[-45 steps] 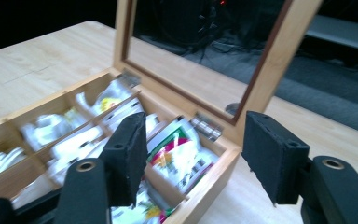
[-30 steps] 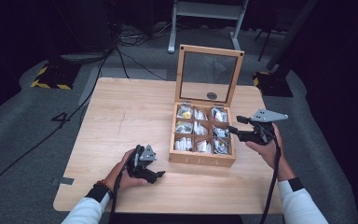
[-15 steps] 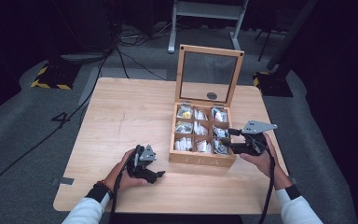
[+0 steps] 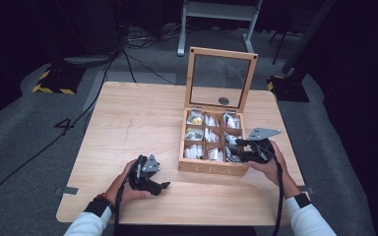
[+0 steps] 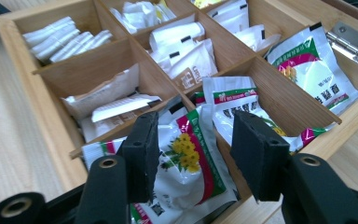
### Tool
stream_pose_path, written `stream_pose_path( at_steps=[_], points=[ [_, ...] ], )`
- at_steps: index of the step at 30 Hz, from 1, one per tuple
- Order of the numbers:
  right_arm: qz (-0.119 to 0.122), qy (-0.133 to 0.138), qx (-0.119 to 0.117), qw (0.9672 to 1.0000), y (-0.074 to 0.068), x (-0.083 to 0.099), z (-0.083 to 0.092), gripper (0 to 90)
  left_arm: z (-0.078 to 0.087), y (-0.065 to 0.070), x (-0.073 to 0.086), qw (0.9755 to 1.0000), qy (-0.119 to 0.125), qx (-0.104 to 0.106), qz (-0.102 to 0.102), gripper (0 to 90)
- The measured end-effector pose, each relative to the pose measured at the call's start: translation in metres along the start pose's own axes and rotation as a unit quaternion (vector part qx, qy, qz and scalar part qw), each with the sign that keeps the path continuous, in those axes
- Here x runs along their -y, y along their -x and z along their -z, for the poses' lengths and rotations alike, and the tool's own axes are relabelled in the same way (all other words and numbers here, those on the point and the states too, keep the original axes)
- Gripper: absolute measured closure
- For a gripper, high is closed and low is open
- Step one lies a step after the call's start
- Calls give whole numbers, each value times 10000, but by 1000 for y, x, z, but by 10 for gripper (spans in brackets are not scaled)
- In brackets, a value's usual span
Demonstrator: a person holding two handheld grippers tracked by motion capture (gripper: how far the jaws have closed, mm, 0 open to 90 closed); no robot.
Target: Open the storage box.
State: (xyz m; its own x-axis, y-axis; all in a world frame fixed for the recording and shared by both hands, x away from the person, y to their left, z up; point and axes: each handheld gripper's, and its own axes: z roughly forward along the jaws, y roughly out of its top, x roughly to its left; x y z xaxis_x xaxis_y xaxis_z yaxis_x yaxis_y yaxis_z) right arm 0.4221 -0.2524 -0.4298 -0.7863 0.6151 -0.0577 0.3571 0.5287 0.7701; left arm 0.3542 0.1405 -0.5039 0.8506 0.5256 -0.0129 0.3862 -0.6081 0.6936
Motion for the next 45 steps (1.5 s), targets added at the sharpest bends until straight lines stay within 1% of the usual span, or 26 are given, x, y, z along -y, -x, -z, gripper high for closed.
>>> stream_pose_path(
  at_steps=[3, 5, 9, 10, 12, 15, 17, 19, 20, 23, 24, 25, 26, 28, 32, 33, 34, 36, 37, 40, 42, 45],
  points=[
    [-55, -7, -21, 10000, 2, 0, -1, 538, 2, 0, 2, 10000, 1, -12, 21, 186],
    [-71, -35, 10, 10000, 1, 0, -3, 535, 3, 0, 3, 10000, -6, -8, 8, 186],
    [42, -44, 127, 9999, -3, -1, -2, 538, 4, 0, 5, 10000, 1, -32, 23, 186],
    [74, -36, 165, 9998, -4, -1, -1, 553, 5, 0, 5, 10000, -9, -28, 36, 186],
    [133, 48, 43, 9999, -7, -2, 3, 550, 6, 0, 7, 10000, -2, -39, 39, 186],
    [192, -58, 28, 9998, -10, -4, 2, 580, 8, 0, 9, 10000, 14, -55, 62, 186],
    [137, -99, 68, 9998, -9, -3, -1, 589, 10, 0, 10, 10000, 0, -71, 70, 186],
    [82, -84, -7, 9999, -9, -1, -1, 608, 11, 0, 12, 9999, -5, -70, 79, 186],
    [82, -84, -7, 9999, -9, -1, -1, 608, 12, 0, 12, 9999, -16, -69, 76, 186],
    [88, -179, -48, 9998, -8, -2, -3, 616, 13, 0, 14, 9999, -3, -70, 89, 186],
    [50, -275, -34, 9996, -7, -2, -5, 629, 13, 0, 13, 9999, 3, -57, 83, 186],
    [7, -318, -99, 9994, -5, -2, -7, 644, 13, 0, 13, 10000, -3, -47, 78, 185],
    [-5, -298, -141, 9995, -4, -2, -8, 653, 13, 0, 13, 10000, -4, -46, 77, 185],
    [42, -287, -154, 9995, -4, -2, -8, 666, 13, 0, 13, 10000, -3, -41, 68, 185],
    [143, -278, -71, 9995, -6, -3, -10, 745, 12, -1, 13, 10000, -16, -26, 44, 179],
    [169, -267, -7, 9995, -7, -3, -9, 788, 12, -1, 13, 10000, -15, -22, 30, 177],
    [169, -267, -7, 9995, -7, -3, -9, 788, 12, -1, 13, 10000, -10, -21, 36, 177],
    [168, -261, 31, 9995, -6, -2, -9, 816, 12, -2, 13, 10000, -7, -22, 36, 175],
    [171, -254, 43, 9995, -6, -2, -9, 845, 12, -2, 12, 10000, -11, -21, 38, 173],
    [239, -221, 102, 9994, -7, -1, -9, 868, 11, -2, 12, 10000, -16, -9, 19, 167],
    [279, -199, 128, 9993, -8, -1, -8, 900, 11, -3, 12, 10000, -23, -5, 15, 164],
    [231, -154, 95, 9996, -7, -1, -7, 900, 11, -3, 11, 10000, -31, -2, 8, 164]
  ],
)
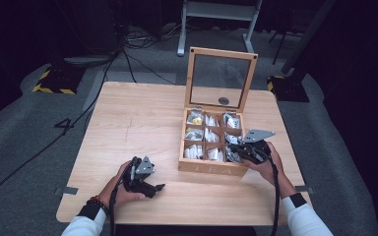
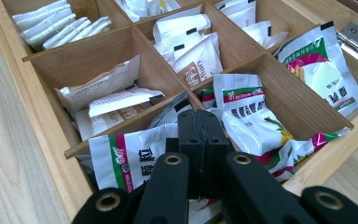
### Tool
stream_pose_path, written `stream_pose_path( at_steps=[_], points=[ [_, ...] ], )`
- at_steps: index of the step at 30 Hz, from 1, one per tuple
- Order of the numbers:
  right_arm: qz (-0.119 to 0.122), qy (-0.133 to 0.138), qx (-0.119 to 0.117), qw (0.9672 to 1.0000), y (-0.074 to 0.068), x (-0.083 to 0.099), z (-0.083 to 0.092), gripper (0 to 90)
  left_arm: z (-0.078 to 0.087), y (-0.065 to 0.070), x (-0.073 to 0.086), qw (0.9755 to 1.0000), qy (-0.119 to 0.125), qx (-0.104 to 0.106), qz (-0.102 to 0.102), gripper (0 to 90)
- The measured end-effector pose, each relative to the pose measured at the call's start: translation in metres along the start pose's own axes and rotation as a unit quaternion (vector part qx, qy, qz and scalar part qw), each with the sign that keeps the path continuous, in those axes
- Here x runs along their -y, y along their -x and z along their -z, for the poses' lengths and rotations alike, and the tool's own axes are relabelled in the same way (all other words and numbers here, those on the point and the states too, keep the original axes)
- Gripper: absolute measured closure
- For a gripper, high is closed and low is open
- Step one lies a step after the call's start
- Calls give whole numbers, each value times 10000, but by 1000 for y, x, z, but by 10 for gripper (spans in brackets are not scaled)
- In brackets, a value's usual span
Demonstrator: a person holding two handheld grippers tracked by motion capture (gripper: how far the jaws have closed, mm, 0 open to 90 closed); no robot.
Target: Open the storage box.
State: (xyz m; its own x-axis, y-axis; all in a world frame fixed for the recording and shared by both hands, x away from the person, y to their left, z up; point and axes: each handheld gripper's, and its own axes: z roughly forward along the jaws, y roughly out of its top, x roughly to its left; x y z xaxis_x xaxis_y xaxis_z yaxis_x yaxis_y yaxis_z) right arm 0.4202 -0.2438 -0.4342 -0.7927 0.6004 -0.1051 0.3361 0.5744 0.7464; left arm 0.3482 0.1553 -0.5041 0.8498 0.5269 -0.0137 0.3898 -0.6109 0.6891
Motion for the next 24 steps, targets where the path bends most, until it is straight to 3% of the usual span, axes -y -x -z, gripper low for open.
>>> stream_pose_path(
  at_steps=[13, 16, 19, 20, 24],
  points=[
    [-111, 386, -121, 9991, 3, 1, 13, 900, 0, 0, 0, 10000, -3, 3, -6, 160],
    [-63, 309, -62, 9995, 2, 0, 13, 900, 0, 0, 0, 10000, -2, 4, -4, 160],
    [-81, 294, -164, 9994, 2, 0, 14, 900, 0, 0, 0, 10000, -3, 4, -6, 160],
    [-74, 218, -280, 9993, 1, 0, 14, 821, 0, 0, 0, 10000, -3, 5, -5, 161],
    [-63, 209, -403, 9989, -5, 0, 18, 713, 0, 0, 0, 10000, -2, 4, -5, 161]
  ],
)
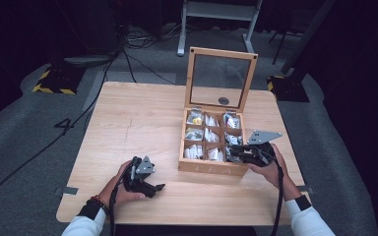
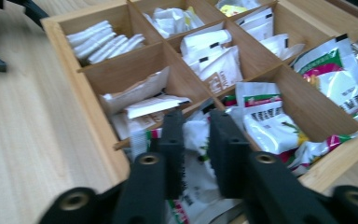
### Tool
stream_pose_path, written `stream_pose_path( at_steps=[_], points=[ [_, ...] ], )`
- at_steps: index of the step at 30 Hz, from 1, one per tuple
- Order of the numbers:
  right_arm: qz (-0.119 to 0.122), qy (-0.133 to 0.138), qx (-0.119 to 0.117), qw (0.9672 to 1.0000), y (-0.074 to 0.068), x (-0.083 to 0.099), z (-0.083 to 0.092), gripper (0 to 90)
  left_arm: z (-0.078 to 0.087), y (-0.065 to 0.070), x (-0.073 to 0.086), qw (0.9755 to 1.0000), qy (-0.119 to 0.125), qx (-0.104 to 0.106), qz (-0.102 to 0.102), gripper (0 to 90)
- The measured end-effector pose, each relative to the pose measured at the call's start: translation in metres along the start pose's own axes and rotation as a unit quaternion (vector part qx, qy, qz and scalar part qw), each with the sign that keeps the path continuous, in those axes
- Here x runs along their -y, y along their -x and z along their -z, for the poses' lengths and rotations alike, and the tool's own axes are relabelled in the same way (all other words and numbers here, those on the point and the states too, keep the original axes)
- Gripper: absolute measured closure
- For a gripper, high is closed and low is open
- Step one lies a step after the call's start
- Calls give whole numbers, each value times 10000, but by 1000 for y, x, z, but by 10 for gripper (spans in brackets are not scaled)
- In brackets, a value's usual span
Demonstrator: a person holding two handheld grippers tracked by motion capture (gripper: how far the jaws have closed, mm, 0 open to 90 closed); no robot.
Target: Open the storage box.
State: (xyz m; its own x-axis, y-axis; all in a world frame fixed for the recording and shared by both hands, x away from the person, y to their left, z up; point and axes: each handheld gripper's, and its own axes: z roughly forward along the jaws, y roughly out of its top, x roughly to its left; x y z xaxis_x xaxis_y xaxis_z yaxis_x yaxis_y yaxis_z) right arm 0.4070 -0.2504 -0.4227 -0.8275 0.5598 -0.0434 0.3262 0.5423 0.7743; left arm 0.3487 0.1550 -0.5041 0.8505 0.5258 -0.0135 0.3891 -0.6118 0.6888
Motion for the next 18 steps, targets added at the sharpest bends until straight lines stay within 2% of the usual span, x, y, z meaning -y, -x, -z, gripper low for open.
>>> stream_pose_path(
  at_steps=[5, 7, 10, 11, 14, 16, 18],
  points=[
    [66, -43, -127, 9999, -9, -1, 4, 566, 0, 0, 0, 10000, -1, 0, -1, 161],
    [115, -69, -125, 9998, -13, -3, 4, 498, 0, 0, 0, 10000, -1, 0, -1, 161],
    [173, -185, -11, 9997, -16, -4, 0, 455, 0, 0, 0, 10000, -1, 0, -1, 160],
    [182, -222, -4, 9996, -16, -3, -2, 456, 0, 0, 0, 10000, -1, -2, -1, 161],
    [209, -355, 299, 9987, -16, -2, -4, 477, 0, 0, 0, 10000, 0, 1, 0, 160],
    [199, -336, 300, 9988, -15, -2, -3, 529, 0, 0, 0, 10000, 0, -2, -1, 160],
    [248, -299, 401, 9984, -15, -3, 0, 572, 0, 0, 0, 10000, 0, 0, -1, 160]
  ],
)
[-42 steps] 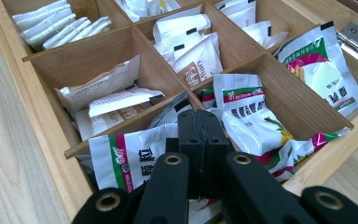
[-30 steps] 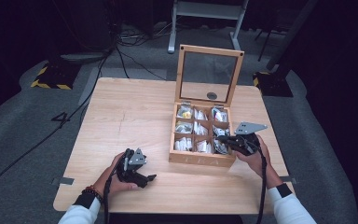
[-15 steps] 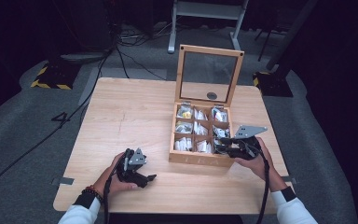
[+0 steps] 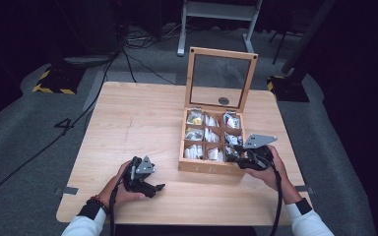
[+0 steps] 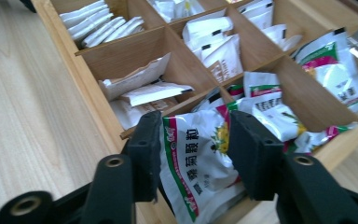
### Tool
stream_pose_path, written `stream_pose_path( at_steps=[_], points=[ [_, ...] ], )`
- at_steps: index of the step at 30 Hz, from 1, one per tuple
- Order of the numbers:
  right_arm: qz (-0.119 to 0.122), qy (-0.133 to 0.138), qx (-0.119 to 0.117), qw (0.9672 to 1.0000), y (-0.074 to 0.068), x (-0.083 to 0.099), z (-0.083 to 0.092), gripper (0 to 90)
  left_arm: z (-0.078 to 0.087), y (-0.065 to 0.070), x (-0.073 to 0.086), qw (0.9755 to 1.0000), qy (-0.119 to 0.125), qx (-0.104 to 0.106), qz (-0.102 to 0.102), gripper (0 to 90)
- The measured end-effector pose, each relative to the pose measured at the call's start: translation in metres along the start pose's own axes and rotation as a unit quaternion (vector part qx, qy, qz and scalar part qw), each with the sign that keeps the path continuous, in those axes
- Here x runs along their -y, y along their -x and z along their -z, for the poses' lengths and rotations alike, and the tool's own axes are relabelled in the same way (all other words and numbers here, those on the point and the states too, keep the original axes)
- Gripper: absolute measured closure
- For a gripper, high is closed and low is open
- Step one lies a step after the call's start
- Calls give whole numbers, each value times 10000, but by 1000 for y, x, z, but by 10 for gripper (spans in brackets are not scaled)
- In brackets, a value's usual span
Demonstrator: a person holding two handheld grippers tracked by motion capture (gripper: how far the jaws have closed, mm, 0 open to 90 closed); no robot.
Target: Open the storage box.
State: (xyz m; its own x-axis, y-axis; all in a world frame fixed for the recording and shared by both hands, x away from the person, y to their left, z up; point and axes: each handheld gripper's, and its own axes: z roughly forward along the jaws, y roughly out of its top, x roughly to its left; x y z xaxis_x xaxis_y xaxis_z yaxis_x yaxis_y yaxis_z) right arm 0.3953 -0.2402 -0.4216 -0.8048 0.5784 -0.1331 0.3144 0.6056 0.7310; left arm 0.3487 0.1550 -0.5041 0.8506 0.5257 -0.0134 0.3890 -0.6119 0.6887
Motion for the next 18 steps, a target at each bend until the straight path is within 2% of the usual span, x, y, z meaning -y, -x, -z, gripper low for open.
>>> stream_pose_path(
  at_steps=[2, 4, 10, 11, 15, 18],
  points=[
    [-3, 58, 66, 10000, 0, 0, 3, 628, 0, 0, 0, 10000, 0, 0, 0, 160],
    [11, 88, 243, 9997, 0, -1, 6, 655, 0, 0, 0, 10000, 0, -1, 0, 160],
    [101, -40, 485, 9988, -4, -2, 4, 674, 0, 0, 0, 10000, 0, 1, 1, 161],
    [76, -89, 494, 9987, -5, -2, 3, 669, 0, 0, 0, 10000, 0, 1, 1, 161],
    [223, -395, 541, 9975, -11, -4, -6, 677, 0, 0, 0, 10000, -4, 10, -9, 159],
    [99, -417, 494, 9979, -9, -3, -7, 682, 0, 0, 0, 10000, -4, 9, -3, 159]
  ],
)
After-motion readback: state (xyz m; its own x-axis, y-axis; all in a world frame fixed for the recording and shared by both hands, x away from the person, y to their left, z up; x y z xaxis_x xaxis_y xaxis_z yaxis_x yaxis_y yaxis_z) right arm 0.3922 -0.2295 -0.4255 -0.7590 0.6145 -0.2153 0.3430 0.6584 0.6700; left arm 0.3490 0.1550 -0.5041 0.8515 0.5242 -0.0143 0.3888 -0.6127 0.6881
